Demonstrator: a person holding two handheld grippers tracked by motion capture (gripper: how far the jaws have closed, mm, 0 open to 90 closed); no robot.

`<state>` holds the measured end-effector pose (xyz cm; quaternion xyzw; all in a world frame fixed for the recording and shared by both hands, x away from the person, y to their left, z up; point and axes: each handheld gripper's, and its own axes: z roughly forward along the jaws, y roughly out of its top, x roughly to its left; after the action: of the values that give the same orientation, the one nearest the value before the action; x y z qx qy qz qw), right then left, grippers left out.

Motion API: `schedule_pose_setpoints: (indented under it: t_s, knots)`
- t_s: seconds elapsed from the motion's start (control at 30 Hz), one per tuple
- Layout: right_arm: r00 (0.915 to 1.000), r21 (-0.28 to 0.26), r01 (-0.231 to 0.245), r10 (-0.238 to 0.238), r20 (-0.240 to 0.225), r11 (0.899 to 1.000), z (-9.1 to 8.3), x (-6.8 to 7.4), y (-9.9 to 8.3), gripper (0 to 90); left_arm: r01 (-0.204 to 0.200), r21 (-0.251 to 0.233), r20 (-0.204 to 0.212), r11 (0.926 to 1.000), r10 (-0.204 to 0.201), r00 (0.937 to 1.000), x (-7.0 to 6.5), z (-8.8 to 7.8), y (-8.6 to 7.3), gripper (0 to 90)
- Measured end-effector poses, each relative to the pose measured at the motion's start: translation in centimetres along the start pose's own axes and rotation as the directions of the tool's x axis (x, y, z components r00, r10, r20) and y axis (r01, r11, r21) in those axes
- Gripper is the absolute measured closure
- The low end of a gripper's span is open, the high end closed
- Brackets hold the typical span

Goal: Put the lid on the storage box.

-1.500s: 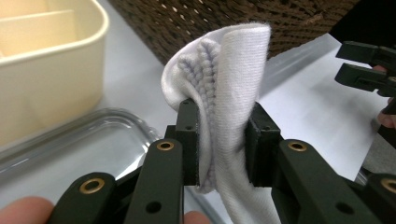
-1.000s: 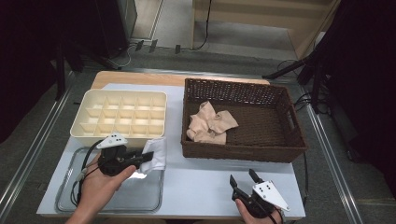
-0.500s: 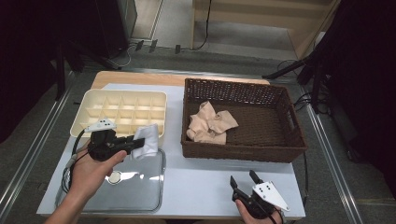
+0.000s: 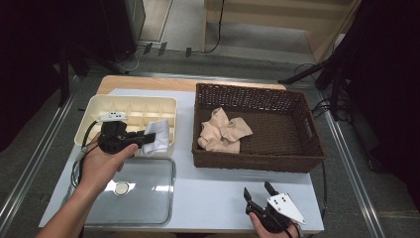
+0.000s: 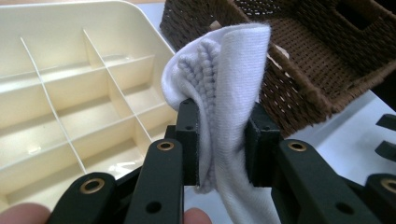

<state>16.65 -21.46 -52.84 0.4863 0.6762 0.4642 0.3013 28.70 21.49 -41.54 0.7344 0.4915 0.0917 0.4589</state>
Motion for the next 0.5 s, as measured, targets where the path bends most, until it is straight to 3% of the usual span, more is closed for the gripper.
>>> schedule_pose_setpoints:
  t_s: [0.13,0.33,0.5]
  knots:
    - [1.0000,0.007,-0.002,0.002,0.000,1.000,0.1,0.0,-0.1,28.2,0.033,-0.008,0.004,0.9994,-0.033,0.9994,0.8,0.7,0.3,72.0]
    - [1.0000,0.010,0.003,-0.003,-0.002,1.000,0.1,0.2,-0.2,28.2,0.038,0.003,-0.048,0.9993,-0.038,0.9981,1.8,2.0,0.4,72.0]
    - [1.0000,0.018,0.007,-0.007,-0.001,1.000,0.2,0.3,-0.3,28.2,0.049,0.030,-0.047,0.9984,-0.047,0.9978,2.1,3.2,0.4,71.9]
